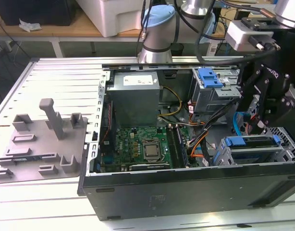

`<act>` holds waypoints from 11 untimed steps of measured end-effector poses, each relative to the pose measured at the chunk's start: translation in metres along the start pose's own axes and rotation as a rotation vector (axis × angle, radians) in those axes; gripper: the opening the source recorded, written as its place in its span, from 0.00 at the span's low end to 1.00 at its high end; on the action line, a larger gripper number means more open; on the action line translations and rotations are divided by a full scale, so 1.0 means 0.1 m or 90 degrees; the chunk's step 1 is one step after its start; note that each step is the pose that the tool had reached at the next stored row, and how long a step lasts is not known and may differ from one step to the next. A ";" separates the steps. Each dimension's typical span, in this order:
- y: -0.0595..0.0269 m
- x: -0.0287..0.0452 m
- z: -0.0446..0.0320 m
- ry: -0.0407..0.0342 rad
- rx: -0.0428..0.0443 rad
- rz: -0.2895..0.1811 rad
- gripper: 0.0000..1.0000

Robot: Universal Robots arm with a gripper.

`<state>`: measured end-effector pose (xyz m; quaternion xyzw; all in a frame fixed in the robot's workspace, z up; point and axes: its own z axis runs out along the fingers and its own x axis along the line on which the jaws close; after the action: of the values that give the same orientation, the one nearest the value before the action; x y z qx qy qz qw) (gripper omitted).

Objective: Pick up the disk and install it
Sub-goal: 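Insert the first disk wire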

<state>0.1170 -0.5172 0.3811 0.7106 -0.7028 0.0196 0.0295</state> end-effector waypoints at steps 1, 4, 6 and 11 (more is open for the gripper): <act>-0.019 -0.026 -0.003 0.0072 -0.0009 0.000 0.62; -0.149 -0.149 -0.007 0.0384 -0.0100 0.000 0.48; -0.233 -0.209 -0.010 0.0470 -0.0137 0.000 0.42; -0.421 -0.337 0.001 0.0502 -0.0170 -0.001 0.42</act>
<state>0.1587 -0.4831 0.3781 0.7092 -0.7009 0.0382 0.0666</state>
